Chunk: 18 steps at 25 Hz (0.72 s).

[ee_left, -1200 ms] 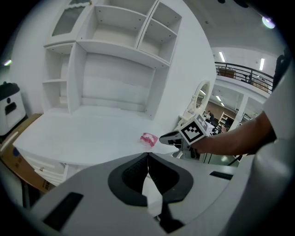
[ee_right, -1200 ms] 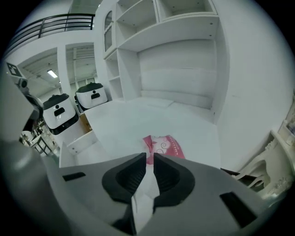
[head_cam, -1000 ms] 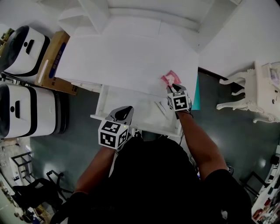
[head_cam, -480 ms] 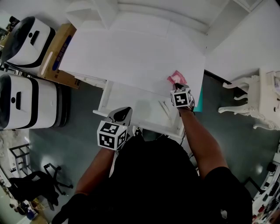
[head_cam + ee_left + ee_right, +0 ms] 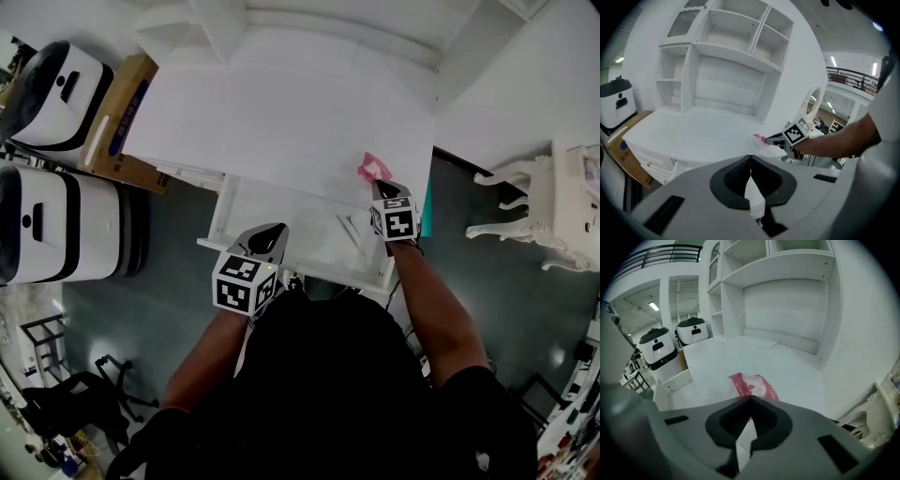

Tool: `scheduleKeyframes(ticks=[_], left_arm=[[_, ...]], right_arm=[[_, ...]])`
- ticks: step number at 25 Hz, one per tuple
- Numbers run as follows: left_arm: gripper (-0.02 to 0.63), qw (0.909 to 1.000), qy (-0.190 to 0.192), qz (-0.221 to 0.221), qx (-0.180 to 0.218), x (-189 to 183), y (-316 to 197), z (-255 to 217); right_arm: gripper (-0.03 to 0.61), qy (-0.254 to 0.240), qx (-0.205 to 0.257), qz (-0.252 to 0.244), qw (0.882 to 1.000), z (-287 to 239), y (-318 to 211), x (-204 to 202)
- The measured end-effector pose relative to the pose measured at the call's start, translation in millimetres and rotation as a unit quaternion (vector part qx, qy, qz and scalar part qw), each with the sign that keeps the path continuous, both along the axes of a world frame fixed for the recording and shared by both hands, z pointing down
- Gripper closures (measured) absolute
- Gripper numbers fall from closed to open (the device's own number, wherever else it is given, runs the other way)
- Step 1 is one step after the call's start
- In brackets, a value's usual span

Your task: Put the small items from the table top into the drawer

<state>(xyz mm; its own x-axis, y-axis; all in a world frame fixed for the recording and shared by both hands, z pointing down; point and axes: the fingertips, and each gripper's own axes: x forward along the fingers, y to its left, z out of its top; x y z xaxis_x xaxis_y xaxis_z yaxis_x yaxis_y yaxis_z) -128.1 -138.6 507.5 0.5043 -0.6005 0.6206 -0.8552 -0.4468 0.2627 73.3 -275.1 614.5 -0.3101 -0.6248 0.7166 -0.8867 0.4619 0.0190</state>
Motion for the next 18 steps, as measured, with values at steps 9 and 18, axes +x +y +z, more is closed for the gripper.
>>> scheduleKeyframes(ticks=[9,18], left_arm=[[0.603,0.9998,0.002,0.018,0.001,11,-9,2],[0.603,0.9996,-0.002,0.026,-0.008,14,-5,8]], right_arm=[[0.551,-0.080,-0.021,-0.052,0.995,-36,70,-18],[0.551,-0.010,-0.092,-0.210,0.973,27,156,-54]])
